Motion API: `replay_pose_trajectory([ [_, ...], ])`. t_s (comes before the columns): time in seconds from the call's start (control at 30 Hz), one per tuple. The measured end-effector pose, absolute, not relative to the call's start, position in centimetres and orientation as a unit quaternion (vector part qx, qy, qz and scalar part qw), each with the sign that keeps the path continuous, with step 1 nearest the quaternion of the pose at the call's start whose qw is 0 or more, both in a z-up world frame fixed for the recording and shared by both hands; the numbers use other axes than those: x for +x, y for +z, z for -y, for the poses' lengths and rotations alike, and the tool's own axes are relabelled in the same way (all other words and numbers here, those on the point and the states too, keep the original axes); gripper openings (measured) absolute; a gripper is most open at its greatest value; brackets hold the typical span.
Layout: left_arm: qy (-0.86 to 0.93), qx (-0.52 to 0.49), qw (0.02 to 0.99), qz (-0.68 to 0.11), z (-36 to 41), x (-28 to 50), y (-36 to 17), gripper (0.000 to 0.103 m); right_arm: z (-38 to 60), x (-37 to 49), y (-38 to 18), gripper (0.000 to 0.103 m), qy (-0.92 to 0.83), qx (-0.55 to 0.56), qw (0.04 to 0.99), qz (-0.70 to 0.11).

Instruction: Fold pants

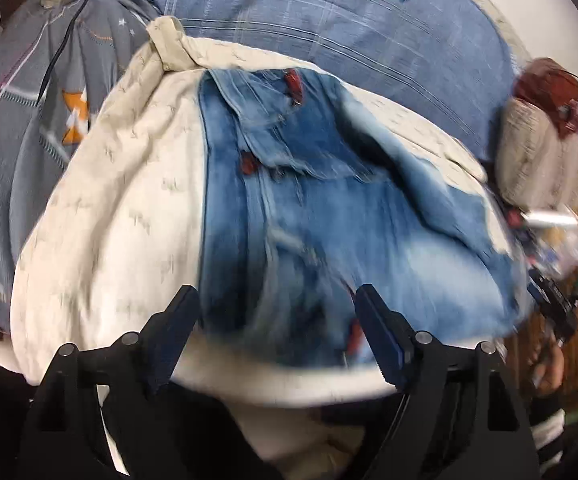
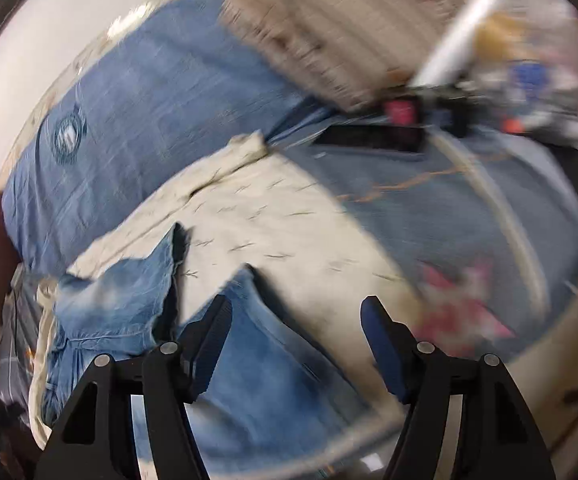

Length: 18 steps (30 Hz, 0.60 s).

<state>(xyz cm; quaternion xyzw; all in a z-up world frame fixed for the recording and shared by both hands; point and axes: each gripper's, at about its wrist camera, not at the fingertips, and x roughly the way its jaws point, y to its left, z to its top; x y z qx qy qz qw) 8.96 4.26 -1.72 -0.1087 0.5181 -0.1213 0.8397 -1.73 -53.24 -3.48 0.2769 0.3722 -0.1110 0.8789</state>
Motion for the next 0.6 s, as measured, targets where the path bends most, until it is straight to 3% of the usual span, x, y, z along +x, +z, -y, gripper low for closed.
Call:
replay_pose_trajectory([
  [0.07,-0.132,-0.123,0.817,-0.548,-3.7,11.3,-4.5,0.08,52.8,0.3,-4.9,0.069,-0.098,0.289,0.869,-0.39],
  [0.1,-0.13,-0.123,0.808,-0.562,-3.2,11.9,-5.4,0.078,52.4,1.3,-5.6,0.061,-0.083,0.292,0.866,-0.398],
  [0.13,-0.128,-0.117,0.798,-0.577,-2.5,12.6,-6.3,0.057,51.7,2.0,-5.9,0.015,-0.067,0.285,0.866,-0.404],
  [0.17,-0.127,-0.11,0.79,-0.59,-1.8,12.9,-6.5,0.02,50.8,2.5,-5.5,0.005,-0.047,0.261,0.87,-0.415],
  [0.2,-0.128,-0.102,0.78,-0.605,-1.4,12.9,-6.9,0.013,50.1,2.4,-4.4,0.003,-0.041,0.227,0.883,-0.41],
  [0.33,-0.115,-0.106,0.798,-0.582,-1.8,12.9,-6.3,0.013,51.9,1.2,-0.5,0.002,-0.09,0.204,0.913,-0.343],
  [0.5,-0.088,-0.138,0.773,-0.613,-2.9,13.9,-9.8,0.018,54.4,2.5,-5.6,0.003,-0.15,0.204,0.865,-0.433],
  [0.6,-0.097,-0.159,0.766,-0.615,-4.2,13.3,-9.1,0.018,54.2,1.4,-5.1,0.014,-0.186,0.198,0.862,-0.428],
])
